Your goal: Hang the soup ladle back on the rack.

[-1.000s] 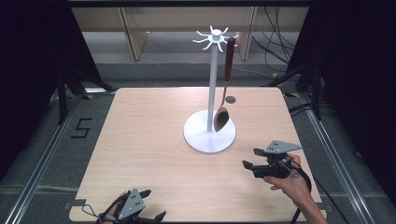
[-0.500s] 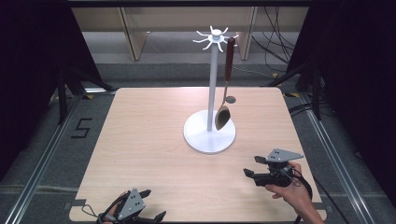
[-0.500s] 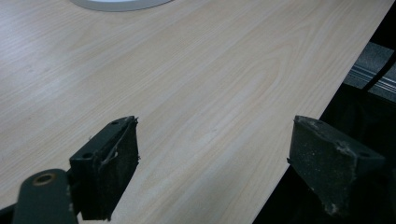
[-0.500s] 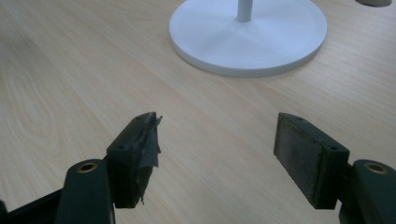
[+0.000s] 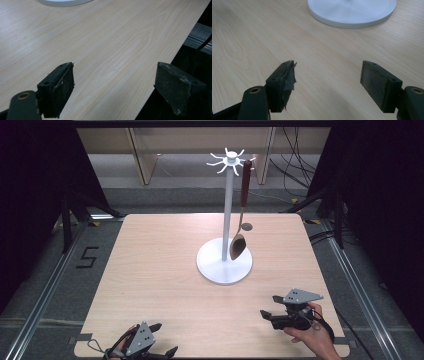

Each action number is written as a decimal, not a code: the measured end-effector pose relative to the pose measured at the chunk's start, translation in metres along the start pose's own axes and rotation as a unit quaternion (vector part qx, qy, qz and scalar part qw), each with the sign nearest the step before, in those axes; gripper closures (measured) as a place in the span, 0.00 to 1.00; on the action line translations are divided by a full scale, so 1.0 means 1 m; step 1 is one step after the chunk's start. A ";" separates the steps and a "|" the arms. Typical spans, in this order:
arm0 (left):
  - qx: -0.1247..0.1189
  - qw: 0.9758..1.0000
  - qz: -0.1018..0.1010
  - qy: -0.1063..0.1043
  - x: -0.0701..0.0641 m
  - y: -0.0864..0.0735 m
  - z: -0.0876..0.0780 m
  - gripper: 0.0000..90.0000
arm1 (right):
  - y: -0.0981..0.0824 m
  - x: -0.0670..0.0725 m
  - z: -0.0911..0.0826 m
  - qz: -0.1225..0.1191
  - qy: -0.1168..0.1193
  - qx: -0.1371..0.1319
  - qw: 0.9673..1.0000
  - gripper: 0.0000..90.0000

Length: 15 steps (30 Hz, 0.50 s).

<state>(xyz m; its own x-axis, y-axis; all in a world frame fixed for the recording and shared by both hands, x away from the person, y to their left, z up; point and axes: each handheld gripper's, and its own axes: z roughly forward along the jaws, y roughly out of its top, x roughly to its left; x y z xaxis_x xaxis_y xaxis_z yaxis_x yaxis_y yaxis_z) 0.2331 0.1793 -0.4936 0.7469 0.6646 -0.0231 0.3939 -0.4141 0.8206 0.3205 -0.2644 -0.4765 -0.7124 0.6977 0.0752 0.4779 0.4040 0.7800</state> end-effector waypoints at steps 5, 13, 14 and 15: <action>0.010 1.000 0.015 0.000 0.002 0.001 -0.001 0.17 | -0.007 0.007 0.000 0.001 0.006 0.001 1.000 0.31; 0.018 1.000 0.012 -0.002 0.001 0.001 -0.002 0.17 | -0.016 0.016 -0.005 -0.009 -0.009 0.002 1.000 0.28; 0.008 1.000 0.010 0.000 0.000 0.001 -0.001 0.17 | -0.018 0.020 -0.005 0.008 -0.007 0.009 1.000 0.28; 0.004 1.000 0.013 -0.001 0.000 0.001 0.000 0.17 | -0.019 0.019 -0.005 -0.009 -0.009 0.005 1.000 0.28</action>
<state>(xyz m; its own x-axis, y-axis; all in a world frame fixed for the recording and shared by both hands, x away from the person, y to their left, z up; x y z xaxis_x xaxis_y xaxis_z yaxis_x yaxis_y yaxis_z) 0.2335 0.1794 -0.4925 0.7577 0.6526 -0.0027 0.3782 -0.4358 0.8167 0.2958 -0.2618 -0.4866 -0.7117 0.7007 0.0508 0.4707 0.4219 0.7749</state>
